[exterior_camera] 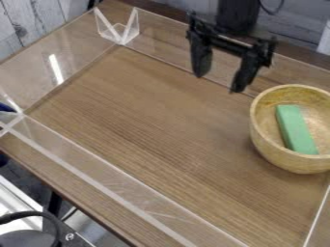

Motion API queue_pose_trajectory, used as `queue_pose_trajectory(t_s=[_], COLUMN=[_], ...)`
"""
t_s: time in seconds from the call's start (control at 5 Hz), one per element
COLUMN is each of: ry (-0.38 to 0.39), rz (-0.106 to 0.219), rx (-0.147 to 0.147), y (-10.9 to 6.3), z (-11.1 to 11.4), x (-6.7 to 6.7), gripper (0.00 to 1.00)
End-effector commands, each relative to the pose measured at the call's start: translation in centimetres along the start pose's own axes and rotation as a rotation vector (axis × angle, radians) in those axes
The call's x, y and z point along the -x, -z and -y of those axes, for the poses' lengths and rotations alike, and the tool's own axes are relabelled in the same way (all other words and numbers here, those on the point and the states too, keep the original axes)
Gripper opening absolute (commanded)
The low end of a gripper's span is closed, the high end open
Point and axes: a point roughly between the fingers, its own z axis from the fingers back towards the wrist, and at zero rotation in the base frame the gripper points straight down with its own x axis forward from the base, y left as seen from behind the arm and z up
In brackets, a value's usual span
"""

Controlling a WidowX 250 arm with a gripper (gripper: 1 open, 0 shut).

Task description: Remove the green block from inside the brown bowl and put it on the table

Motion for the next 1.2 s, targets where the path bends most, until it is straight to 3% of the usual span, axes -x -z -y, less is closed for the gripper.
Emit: queue_pose_trajectory(t_s=[0.0, 0.2, 0.6, 1.0], ry=[0.032, 0.046, 0.118, 0.088], rz=[0.056, 0.05, 0.033, 0.061], rx=[0.003, -0.003, -0.054, -0.095], y=[-0.5, 1.1, 2.8, 4.6], z=[2.1, 3.9, 5.8, 5.5], x=[-1.1, -1.6, -4.6, -5.8], gripper=[1.0, 1.0, 1.0, 1.0])
